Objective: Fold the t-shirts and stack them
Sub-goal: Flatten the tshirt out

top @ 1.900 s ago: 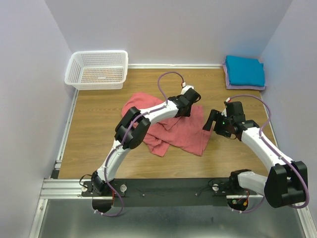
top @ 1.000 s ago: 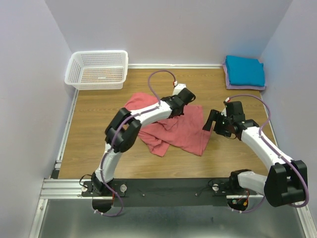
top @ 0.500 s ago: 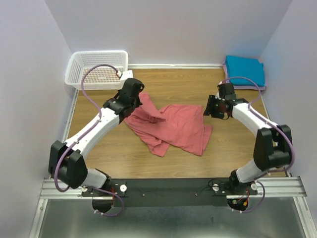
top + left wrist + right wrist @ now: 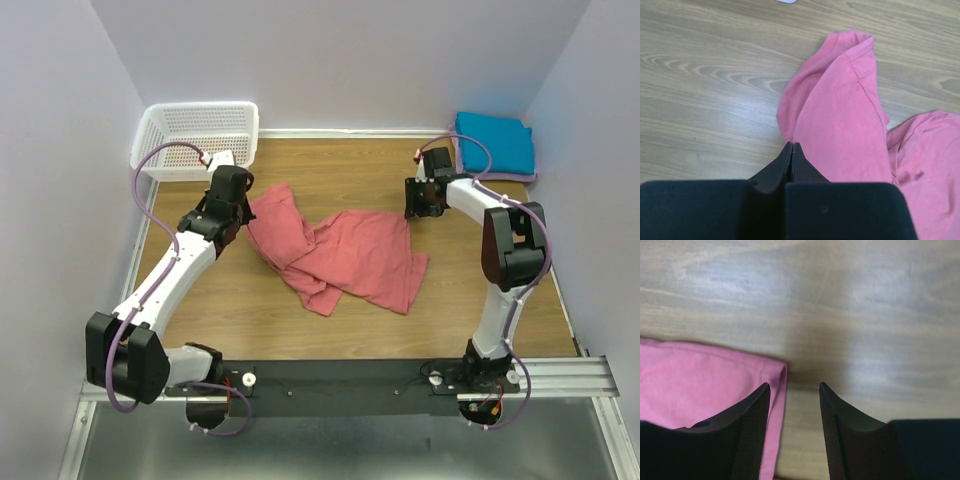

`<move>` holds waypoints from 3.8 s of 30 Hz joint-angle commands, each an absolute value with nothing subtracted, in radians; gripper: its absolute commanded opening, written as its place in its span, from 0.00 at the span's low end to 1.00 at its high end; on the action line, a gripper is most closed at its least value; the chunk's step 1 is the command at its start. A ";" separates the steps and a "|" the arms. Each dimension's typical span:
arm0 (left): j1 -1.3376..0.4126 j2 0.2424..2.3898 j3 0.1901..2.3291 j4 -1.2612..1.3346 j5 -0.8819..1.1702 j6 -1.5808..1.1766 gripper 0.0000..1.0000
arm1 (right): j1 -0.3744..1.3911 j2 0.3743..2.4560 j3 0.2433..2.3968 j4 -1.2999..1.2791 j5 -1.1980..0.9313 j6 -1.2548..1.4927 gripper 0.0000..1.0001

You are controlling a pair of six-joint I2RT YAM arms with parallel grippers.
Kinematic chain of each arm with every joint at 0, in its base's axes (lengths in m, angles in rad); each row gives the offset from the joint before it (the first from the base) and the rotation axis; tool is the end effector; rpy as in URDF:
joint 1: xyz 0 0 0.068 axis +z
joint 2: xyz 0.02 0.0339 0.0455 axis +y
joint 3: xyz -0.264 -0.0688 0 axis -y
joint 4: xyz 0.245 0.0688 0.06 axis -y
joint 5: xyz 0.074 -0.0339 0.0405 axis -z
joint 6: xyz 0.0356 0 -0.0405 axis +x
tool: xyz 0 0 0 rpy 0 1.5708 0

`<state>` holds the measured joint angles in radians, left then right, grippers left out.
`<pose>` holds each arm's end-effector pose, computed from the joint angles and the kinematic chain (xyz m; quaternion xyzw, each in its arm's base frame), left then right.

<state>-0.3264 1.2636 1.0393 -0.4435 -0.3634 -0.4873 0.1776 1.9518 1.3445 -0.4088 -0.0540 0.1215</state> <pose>0.2661 -0.0767 0.3027 -0.1497 0.8758 -0.0205 0.4584 0.4045 0.0746 0.1749 -0.0344 0.9608 0.0665 0.2668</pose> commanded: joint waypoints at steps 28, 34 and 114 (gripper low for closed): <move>-0.118 1.181 1.011 -0.433 -0.291 -0.377 0.00 | 0.206 2.079 1.382 -0.459 -0.175 -0.109 0.46; -0.110 1.177 1.000 -0.426 -0.282 -0.379 0.00 | 0.207 2.080 1.396 -0.505 -0.222 -0.163 0.45; 0.035 1.388 1.220 0.149 0.212 -0.179 0.00 | 0.212 1.447 1.066 -0.030 0.364 -0.591 0.01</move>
<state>0.0429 1.3254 1.2404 -0.0330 0.1768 -0.2047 0.2276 1.3334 1.1206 -0.2871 0.3092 -0.5697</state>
